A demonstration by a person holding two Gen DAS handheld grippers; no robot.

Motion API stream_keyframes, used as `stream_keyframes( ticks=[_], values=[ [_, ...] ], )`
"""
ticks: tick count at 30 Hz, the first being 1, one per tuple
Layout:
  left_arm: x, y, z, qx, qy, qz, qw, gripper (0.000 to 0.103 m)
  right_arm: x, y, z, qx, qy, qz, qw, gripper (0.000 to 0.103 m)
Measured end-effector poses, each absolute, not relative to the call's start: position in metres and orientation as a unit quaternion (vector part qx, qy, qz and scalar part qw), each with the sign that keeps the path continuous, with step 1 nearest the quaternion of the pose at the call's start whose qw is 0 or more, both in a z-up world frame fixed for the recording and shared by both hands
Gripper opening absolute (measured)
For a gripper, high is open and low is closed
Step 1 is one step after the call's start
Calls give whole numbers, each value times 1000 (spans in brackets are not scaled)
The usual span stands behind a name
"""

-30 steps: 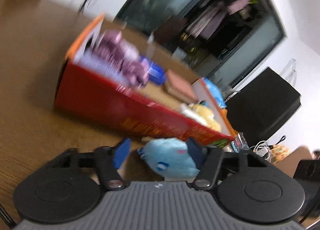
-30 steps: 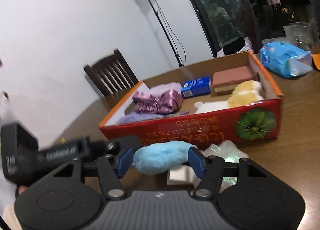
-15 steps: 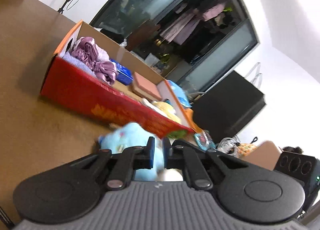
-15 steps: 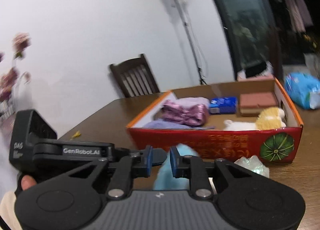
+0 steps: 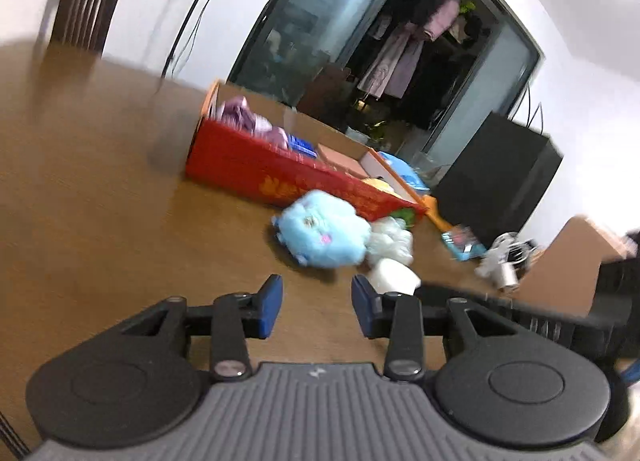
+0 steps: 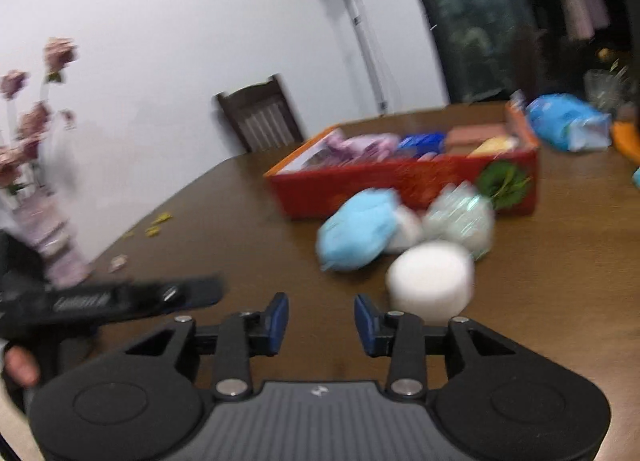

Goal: Organize soft objects
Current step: 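Close both grippers on the light blue fluffy plush, then carry the blue plush into the box and open both grippers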

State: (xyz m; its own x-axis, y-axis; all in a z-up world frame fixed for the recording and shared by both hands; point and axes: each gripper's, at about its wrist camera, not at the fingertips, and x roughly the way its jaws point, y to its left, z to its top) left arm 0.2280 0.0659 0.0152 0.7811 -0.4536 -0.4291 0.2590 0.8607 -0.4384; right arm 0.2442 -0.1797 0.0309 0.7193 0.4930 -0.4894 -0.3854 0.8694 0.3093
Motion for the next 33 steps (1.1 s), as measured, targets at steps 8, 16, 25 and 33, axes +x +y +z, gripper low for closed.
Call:
stream_keyframes(
  ticks=[8, 16, 25, 33],
  values=[
    [333, 56, 6, -161, 287, -228, 916, 65, 332, -171, 21, 126, 320, 201, 917, 47],
    [394, 66, -27, -256, 366, -294, 845, 42, 360, -165, 5, 177, 342, 196, 902, 33],
    [286, 72, 3, -236, 326, -264, 877, 42, 302, -169, 27, 182, 330, 257, 890, 31],
    [214, 54, -1, -217, 330, -240, 887, 52, 236, -189, 5, 185, 361, 232, 884, 36]
  ],
)
